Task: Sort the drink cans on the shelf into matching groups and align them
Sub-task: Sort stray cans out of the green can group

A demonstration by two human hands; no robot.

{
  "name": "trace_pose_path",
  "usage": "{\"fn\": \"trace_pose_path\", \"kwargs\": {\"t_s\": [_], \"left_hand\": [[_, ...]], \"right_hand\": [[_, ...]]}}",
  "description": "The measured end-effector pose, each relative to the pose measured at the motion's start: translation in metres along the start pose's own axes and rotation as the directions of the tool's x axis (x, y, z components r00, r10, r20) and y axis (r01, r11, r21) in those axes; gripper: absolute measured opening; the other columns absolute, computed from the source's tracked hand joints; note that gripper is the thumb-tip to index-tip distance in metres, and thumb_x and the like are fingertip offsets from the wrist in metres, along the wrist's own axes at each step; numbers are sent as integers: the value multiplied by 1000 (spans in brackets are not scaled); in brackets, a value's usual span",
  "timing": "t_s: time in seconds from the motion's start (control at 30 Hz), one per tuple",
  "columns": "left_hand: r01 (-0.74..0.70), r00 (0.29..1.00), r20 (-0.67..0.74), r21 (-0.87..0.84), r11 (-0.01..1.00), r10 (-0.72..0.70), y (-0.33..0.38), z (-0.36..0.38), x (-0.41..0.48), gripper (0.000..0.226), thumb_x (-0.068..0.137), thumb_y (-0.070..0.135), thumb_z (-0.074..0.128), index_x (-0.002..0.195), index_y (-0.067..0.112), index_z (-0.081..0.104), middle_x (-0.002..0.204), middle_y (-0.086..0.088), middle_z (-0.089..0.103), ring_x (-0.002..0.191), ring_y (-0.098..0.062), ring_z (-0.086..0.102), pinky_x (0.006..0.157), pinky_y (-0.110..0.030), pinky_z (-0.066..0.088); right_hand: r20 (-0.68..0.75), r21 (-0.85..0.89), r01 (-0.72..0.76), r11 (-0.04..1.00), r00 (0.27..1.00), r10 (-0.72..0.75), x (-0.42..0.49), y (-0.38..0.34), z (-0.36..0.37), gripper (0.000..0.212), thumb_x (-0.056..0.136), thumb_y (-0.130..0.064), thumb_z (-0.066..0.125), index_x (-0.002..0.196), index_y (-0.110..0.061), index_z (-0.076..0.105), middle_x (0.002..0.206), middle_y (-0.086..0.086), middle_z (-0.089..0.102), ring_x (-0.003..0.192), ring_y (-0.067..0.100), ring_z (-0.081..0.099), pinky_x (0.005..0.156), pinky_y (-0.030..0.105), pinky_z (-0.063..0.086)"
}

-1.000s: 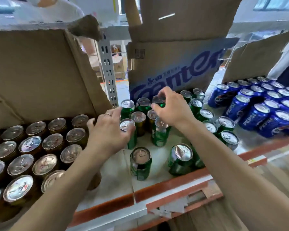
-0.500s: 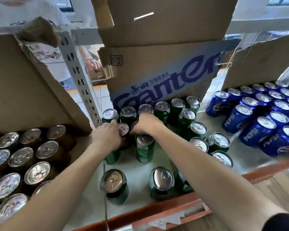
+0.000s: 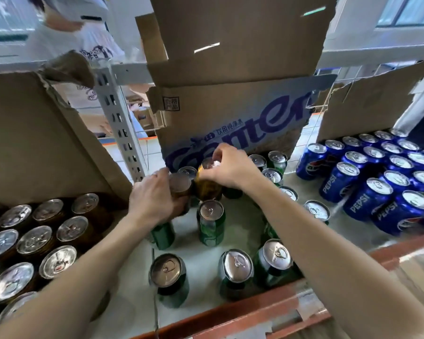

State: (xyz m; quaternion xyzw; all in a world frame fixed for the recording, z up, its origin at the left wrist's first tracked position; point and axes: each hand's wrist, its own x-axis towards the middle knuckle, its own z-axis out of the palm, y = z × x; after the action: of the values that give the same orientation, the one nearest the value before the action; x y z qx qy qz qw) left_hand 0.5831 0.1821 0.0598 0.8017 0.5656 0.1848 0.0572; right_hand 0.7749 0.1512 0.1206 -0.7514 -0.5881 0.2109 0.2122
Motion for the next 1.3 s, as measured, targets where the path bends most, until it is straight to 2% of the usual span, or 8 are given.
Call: {"fn": "trace_pose_path", "kwargs": {"t_s": [0.17, 0.33, 0.43, 0.53, 0.63, 0.8, 0.93, 1.3], "left_hand": [[58, 998, 40, -506, 861, -44, -6, -64, 2, 52, 67, 33, 88, 114, 22, 68, 99, 3, 70, 91, -16, 65, 76, -24, 49], [156, 984, 110, -907, 391, -138, -33, -113, -30, 42, 64, 23, 84, 105, 17, 72, 99, -12, 75, 78, -19, 70, 57, -26, 57], [158, 963, 96, -958, 238, -254, -61, -127, -56, 61, 56, 31, 85, 112, 13, 70, 100, -16, 74, 82, -33, 73, 54, -33, 58], [172, 946, 94, -957, 233, -311, -99, -140, -86, 68, 52, 42, 88, 111, 13, 71, 95, -10, 76, 81, -28, 74, 66, -41, 60], [192, 921, 117, -966, 171, -372, -136, -155, -122, 52, 60, 42, 80, 103, 14, 72, 79, -2, 75, 70, -20, 70, 57, -33, 56], [216, 866, 168, -975, 48, -472, -197, -179, -175, 38, 70, 44, 79, 95, 16, 72, 85, -6, 71, 79, -25, 67, 76, -43, 54], [198, 792, 88, -973, 118, -604, -248, -198, -219, 38, 66, 48, 79, 88, 18, 73, 80, -2, 69, 76, -23, 65, 68, -41, 57], [246, 636, 2, -948, 201, -771, -314, -221, -297, 31, 81, 45, 71, 94, 17, 67, 86, -2, 65, 92, -28, 67, 56, -32, 53]], "right_hand": [[-172, 273, 132, 953, 981, -87, -25, -8, -37, 76, 77, -53, 75, 138, -22, 41, 120, 0, 56, 105, 18, 59, 88, 34, 51], [-238, 593, 177, 785, 970, -39, -52, -40, -32, 32, 84, -47, 72, 87, -15, 74, 78, -4, 67, 74, 13, 64, 58, 23, 52], [-187, 709, 139, 691, 982, -6, -67, -71, -10, 38, 82, -48, 73, 69, -12, 73, 66, -2, 66, 63, 13, 64, 56, 28, 55], [-147, 708, 128, 694, 989, -32, -80, -103, 17, 40, 83, -49, 71, 66, -12, 69, 57, -6, 64, 55, 8, 62, 54, 21, 51], [-95, 694, 128, 708, 992, -86, -95, -138, 49, 46, 81, -51, 72, 65, -10, 62, 54, -3, 58, 48, 7, 55, 50, 15, 45], [-22, 648, 145, 747, 985, -172, -115, -194, 105, 62, 74, -61, 74, 69, 1, 67, 63, 4, 61, 58, 15, 58, 58, 24, 49], [45, 638, 200, 743, 954, -296, -130, -240, 151, 80, 64, -70, 73, 74, 9, 67, 61, 8, 57, 58, 20, 56, 62, 38, 52], [225, 636, 235, 735, 854, -468, -147, -302, 229, 61, 66, -66, 69, 66, -5, 61, 53, -1, 51, 52, 10, 54, 53, 18, 48]]}}
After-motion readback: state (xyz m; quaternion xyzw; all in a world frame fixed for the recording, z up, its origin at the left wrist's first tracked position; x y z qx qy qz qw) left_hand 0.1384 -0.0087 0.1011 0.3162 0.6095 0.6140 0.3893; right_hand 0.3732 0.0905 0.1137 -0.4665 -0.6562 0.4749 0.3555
